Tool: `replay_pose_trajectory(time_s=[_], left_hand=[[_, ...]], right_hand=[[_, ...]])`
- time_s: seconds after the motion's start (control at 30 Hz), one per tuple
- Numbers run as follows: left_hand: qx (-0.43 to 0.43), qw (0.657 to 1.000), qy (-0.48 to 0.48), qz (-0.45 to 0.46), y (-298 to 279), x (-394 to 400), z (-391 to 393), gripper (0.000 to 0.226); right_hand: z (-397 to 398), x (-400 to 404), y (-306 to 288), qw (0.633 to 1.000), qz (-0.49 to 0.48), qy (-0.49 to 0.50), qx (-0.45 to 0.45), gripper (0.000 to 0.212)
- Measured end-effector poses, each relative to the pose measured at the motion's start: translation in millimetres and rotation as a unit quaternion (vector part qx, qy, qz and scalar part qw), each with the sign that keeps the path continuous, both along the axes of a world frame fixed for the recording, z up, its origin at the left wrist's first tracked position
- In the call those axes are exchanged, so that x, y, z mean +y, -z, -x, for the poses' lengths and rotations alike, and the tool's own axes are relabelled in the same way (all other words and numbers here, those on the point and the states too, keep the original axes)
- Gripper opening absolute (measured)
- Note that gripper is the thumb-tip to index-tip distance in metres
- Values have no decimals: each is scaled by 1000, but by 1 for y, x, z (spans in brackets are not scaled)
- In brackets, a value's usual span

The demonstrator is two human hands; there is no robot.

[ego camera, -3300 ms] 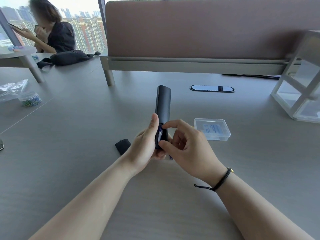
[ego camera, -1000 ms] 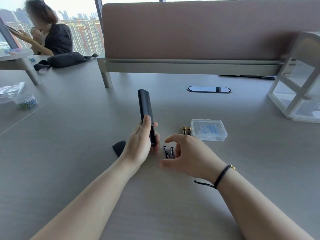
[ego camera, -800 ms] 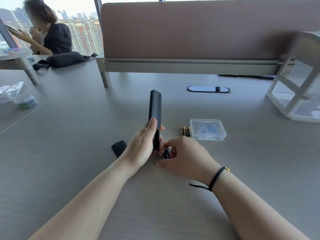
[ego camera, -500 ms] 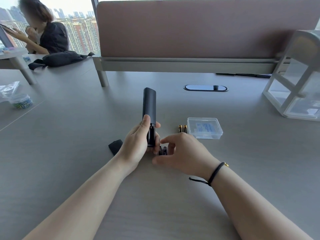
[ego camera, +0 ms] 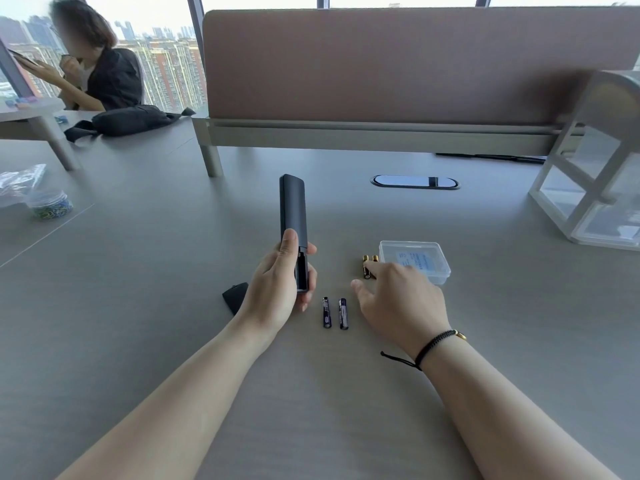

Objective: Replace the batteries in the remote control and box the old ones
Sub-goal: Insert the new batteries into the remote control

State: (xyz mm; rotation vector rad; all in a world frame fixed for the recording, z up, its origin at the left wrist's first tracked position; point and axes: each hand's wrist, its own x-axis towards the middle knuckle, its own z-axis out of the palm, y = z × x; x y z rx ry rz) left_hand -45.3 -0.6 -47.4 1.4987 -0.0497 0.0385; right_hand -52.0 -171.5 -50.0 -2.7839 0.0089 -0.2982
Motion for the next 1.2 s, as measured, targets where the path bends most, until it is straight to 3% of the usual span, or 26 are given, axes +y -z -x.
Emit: replay_pose_trajectory(time_s=[0.37,0.73,0.9,1.03,1.2], left_hand=[[-1,1000,5,2,0,-1,0,70],[-11,1000,-1,0,1,-2,0,70],[-17,1000,-7,-13,2,-1,-1,68],[-17,1000,-10,-10,2,0,-2,67],[-15,1000,-5,-3,0,1,0,62]], right_hand=[[-2,6,0,999,-24,-4,-47,30],[1,10,-1,999,-42,2,-10,18],[3,6,-14,984,-178,0,-19,18],[2,6,-19,935,-355,-11,-19,9],[5,5,-33,747,-662,-20,62,10]])
